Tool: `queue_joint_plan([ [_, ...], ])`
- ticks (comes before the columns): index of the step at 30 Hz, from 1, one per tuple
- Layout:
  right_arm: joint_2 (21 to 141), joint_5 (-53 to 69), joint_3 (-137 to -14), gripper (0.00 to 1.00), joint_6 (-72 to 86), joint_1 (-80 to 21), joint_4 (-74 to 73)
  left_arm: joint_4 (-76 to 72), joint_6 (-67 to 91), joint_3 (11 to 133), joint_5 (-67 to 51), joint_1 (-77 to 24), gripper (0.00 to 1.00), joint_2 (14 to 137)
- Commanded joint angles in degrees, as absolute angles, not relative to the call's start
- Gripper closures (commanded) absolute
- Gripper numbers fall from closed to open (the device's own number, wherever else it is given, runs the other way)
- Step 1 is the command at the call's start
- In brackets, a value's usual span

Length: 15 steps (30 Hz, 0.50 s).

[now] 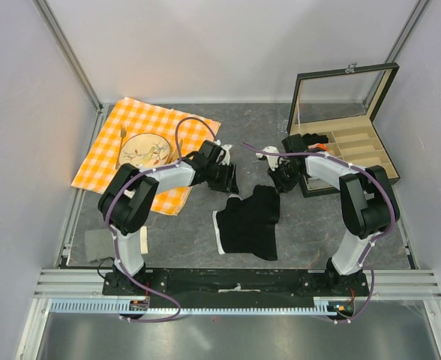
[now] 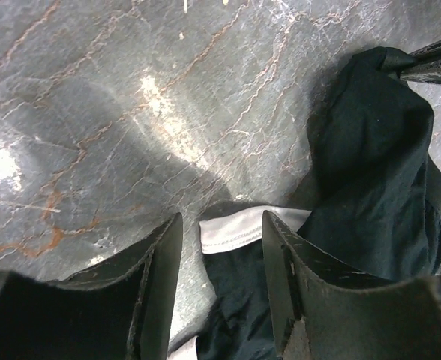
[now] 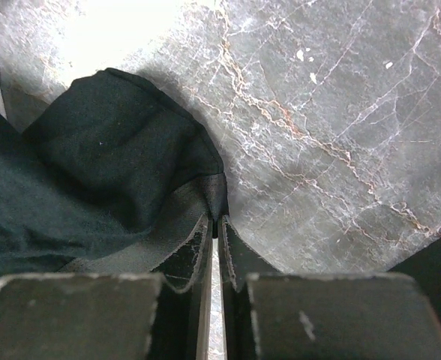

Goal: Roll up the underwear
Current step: Flatten out the underwear at the center of the board.

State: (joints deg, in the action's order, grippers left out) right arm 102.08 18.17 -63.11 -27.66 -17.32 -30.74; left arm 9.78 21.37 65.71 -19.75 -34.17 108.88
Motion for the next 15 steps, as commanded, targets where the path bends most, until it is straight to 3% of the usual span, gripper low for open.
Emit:
queue_joint_plan([
  [1, 100.5, 19.2, -64.4, 0.90, -27.3, -17.5, -29.4, 10.9, 18.9, 67.7, -20.8, -35.2, 0.47, 110.7],
  [10, 99.5, 20.0, -64.4, 0.91, -27.3, -17.5, -29.3, 11.8, 19.1, 66.8, -22.2, -35.5, 0.66, 110.0],
  [11, 99.1, 20.3, -64.5, 0.91, -27.3, -17.6, -29.3, 11.8, 19.2, 66.9, -22.5, -35.5, 0.80, 109.5],
  [13, 98.7, 20.7, -64.6, 0.91, -27.3, -17.6, -29.3, 11.9, 19.7, 67.0, -22.2, -35.5, 0.95, 108.9],
  [15, 97.7, 21.0, -64.6, 0.92, -27.3, -17.4, -29.4, 11.9, 20.3, 66.7, -20.4, -35.5, 0.98, 107.1],
])
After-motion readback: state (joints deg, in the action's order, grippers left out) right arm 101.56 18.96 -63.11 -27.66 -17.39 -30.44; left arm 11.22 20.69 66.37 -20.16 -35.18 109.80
